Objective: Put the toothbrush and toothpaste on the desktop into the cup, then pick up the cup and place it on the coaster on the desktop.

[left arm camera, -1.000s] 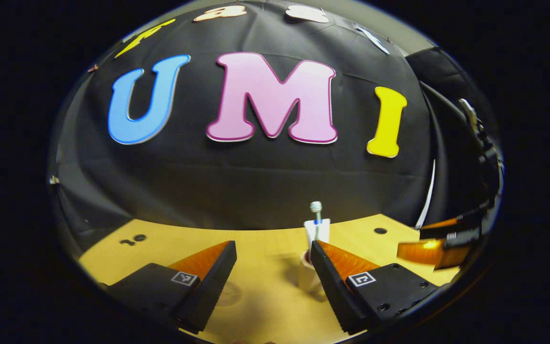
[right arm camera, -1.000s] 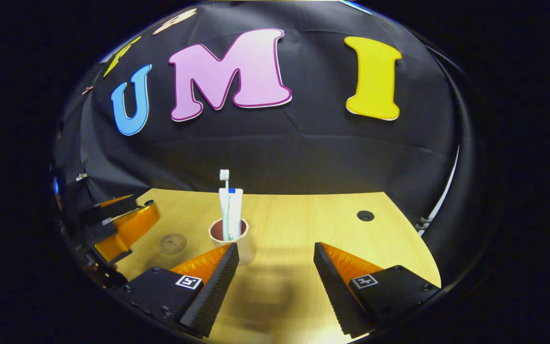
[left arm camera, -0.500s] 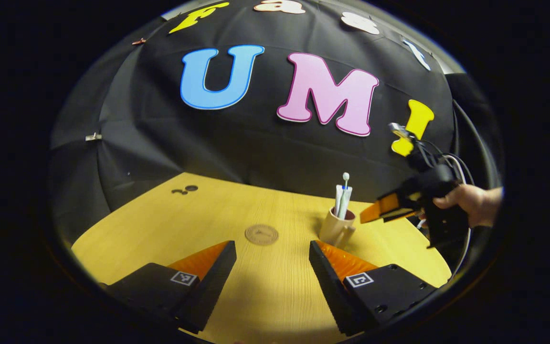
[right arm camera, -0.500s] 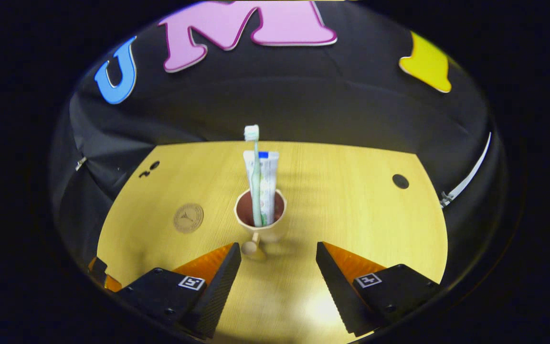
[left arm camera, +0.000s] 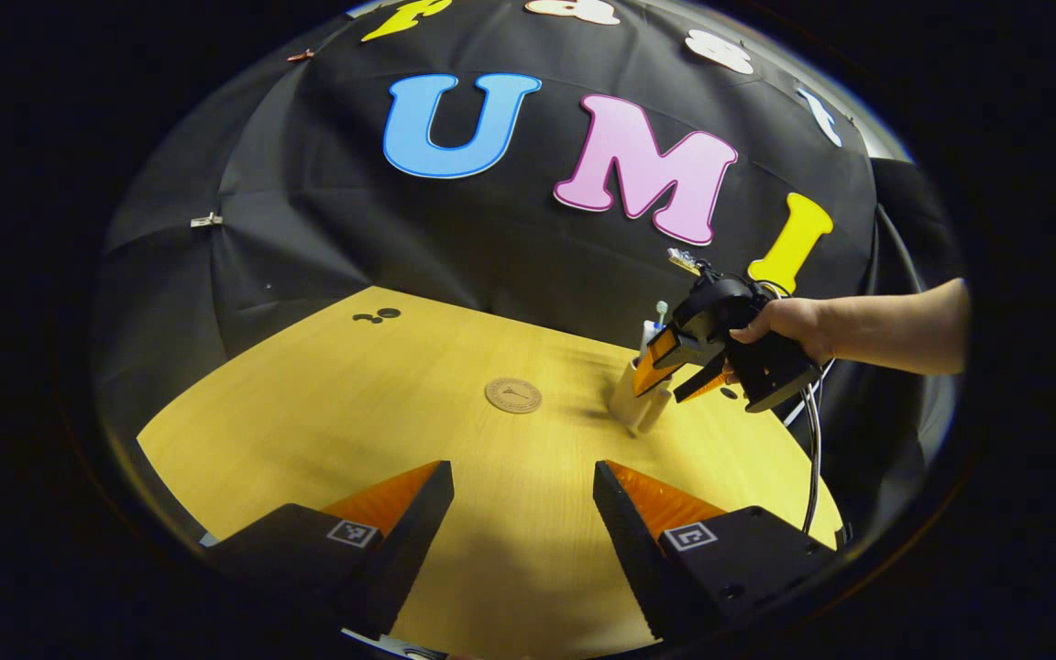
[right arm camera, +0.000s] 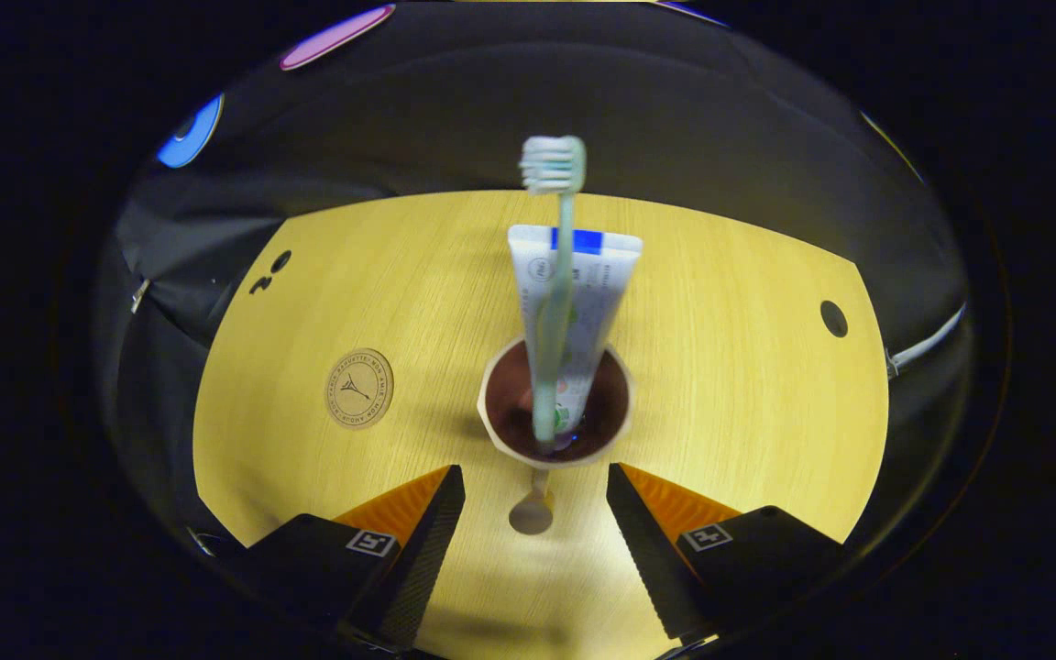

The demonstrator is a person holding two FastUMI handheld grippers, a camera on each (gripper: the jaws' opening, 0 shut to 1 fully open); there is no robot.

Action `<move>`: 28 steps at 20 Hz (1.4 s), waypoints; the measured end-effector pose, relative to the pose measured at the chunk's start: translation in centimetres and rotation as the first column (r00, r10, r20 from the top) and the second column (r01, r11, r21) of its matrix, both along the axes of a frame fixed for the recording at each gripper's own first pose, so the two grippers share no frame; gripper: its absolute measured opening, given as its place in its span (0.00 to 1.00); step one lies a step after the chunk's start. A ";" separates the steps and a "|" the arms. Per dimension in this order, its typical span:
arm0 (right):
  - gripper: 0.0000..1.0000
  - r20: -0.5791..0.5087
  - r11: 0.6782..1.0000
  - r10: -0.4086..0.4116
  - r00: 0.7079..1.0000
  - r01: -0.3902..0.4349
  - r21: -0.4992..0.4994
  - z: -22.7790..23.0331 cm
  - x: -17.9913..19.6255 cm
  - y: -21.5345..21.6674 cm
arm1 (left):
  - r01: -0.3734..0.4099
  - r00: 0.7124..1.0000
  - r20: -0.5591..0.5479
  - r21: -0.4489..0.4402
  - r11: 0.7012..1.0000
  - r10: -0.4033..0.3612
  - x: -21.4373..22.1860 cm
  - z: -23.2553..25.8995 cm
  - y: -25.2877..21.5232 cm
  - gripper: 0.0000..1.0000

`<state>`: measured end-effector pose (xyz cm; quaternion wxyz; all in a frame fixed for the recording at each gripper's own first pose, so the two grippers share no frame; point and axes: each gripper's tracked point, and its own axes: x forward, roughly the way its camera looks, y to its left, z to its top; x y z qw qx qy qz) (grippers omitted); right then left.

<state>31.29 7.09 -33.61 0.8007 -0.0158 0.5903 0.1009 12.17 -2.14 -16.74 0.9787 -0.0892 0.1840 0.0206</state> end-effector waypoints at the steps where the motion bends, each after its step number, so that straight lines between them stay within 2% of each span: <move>1: 0.96 -0.032 1.000 -0.016 0.999 0.016 0.002 -0.6 0.0 0.5 | -0.011 1.000 -0.003 0.006 1.000 0.011 -0.3 -0.1 0.8 0.97; 3: 0.96 -0.067 1.000 -0.022 0.997 0.021 -0.020 -1.8 0.2 0.5 | -0.035 0.999 -0.012 0.007 0.999 0.035 -0.7 -0.1 2.2 0.97; 5: 0.96 -0.112 0.999 0.009 0.994 -0.014 -0.049 -3.0 0.1 0.2 | -0.057 0.998 -0.024 0.005 0.998 0.057 -1.0 -0.3 3.3 0.97; 7: 0.92 -0.150 0.997 0.012 0.989 -0.022 -0.067 -4.2 0.0 0.0 | -0.074 0.996 -0.045 0.005 0.997 0.074 -1.1 -1.0 4.1 0.97; 9: 0.85 -0.158 0.998 -0.027 0.987 0.017 -0.061 -4.7 0.4 0.1 | -0.084 0.995 -0.059 -0.006 0.996 0.084 -1.6 -1.4 4.5 0.97; 11: 0.85 -0.159 0.997 -0.072 0.985 0.065 -0.052 -5.2 0.9 0.2 | -0.082 0.994 -0.070 -0.009 0.997 0.081 -1.9 -1.7 4.3 0.97; 13: 0.76 -0.167 0.994 -0.101 0.981 0.094 -0.050 -5.7 1.1 0.3 | -0.070 0.995 -0.078 -0.003 0.998 0.069 -2.1 -2.1 3.8 0.97; 14: 0.67 -0.159 0.994 -0.103 0.982 0.095 -0.055 -5.9 1.4 0.2 | -0.061 0.995 -0.080 -0.001 0.998 0.060 -2.0 -2.1 3.4 0.97; 15: 0.65 -0.151 0.994 -0.102 0.983 0.093 -0.063 -5.9 1.5 -0.1 | -0.051 0.995 -0.081 0.001 0.999 0.051 -2.0 -2.2 3.0 0.97; 17: 0.51 -0.142 0.993 -0.105 0.984 0.097 -0.062 -5.5 1.8 -0.2 | -0.031 0.996 -0.086 0.009 0.999 0.032 -1.8 -2.4 2.4 0.97; 18: 0.34 -0.137 0.993 -0.110 0.984 0.102 -0.063 -5.8 2.0 -0.1 | -0.022 0.996 -0.088 0.011 1.000 0.023 -1.7 -2.5 2.0 0.97; 19: 0.39 -0.133 0.993 -0.106 0.985 0.099 -0.059 -5.9 2.0 -0.1 | -0.015 0.996 -0.087 0.014 1.000 0.016 -1.6 -2.5 1.7 0.97; 20: 0.39 -0.129 0.995 -0.094 0.987 0.087 -0.058 -6.0 1.9 -0.1 | -0.008 0.996 -0.086 0.018 1.000 0.010 -1.6 -2.5 1.6 0.97; 23: 0.26 -0.096 0.997 -0.034 0.995 0.028 -0.068 -5.9 1.9 -0.5 | 0.001 0.995 -0.096 0.026 1.000 0.002 -1.4 -2.9 1.3 0.97; 24: 0.32 -0.083 0.997 -0.009 0.996 0.002 -0.083 -6.0 1.8 -0.7 | 0.001 0.995 -0.098 0.029 1.000 0.002 -1.5 -3.1 1.2 0.97; 28: 0.30 -0.038 0.997 0.025 0.999 -0.028 -0.073 -4.9 2.2 -0.1 | -0.001 0.993 -0.120 0.038 0.999 0.006 -2.2 -4.1 1.6 0.97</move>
